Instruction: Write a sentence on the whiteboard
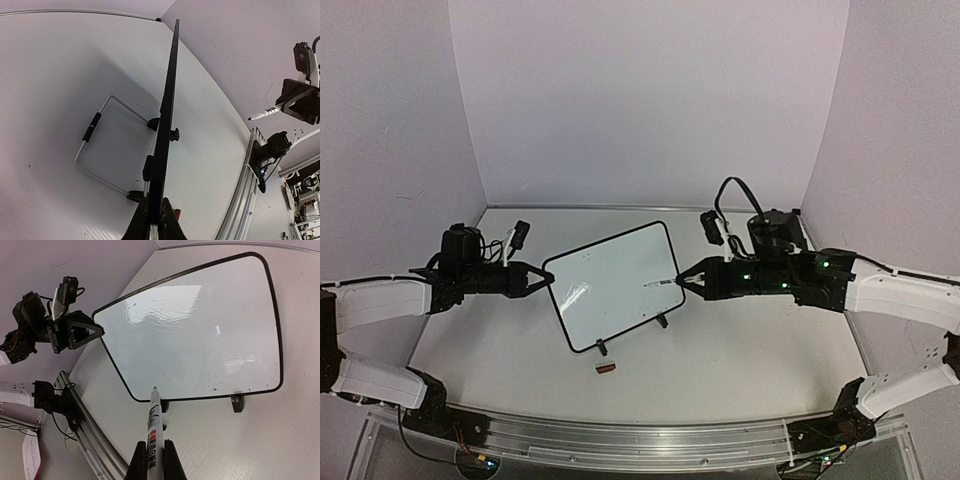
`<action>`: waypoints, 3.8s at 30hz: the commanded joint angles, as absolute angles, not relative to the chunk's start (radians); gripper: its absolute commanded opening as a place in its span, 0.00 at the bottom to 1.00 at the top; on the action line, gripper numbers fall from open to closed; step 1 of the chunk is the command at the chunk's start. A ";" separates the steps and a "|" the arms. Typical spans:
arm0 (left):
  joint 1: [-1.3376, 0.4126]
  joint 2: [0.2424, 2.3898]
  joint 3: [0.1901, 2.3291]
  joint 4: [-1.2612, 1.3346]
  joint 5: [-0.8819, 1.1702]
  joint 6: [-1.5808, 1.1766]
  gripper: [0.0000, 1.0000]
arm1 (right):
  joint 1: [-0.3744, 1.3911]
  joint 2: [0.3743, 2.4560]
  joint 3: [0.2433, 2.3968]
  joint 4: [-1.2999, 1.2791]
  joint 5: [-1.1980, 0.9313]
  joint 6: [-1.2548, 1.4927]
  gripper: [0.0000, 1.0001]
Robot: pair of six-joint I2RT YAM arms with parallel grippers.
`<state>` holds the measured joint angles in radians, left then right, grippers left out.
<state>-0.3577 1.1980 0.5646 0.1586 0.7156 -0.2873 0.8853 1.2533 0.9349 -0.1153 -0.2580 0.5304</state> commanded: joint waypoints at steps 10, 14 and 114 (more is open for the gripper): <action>-0.333 1.185 0.555 0.171 0.690 -0.245 0.00 | 0.955 1.596 1.163 0.195 -0.323 0.514 0.00; -0.333 1.190 0.554 0.170 0.690 -0.243 0.00 | 0.957 1.675 1.218 0.252 -0.365 0.527 0.00; -0.332 1.180 0.563 0.146 0.681 -0.224 0.00 | 0.952 1.857 1.286 0.387 -0.381 0.636 0.00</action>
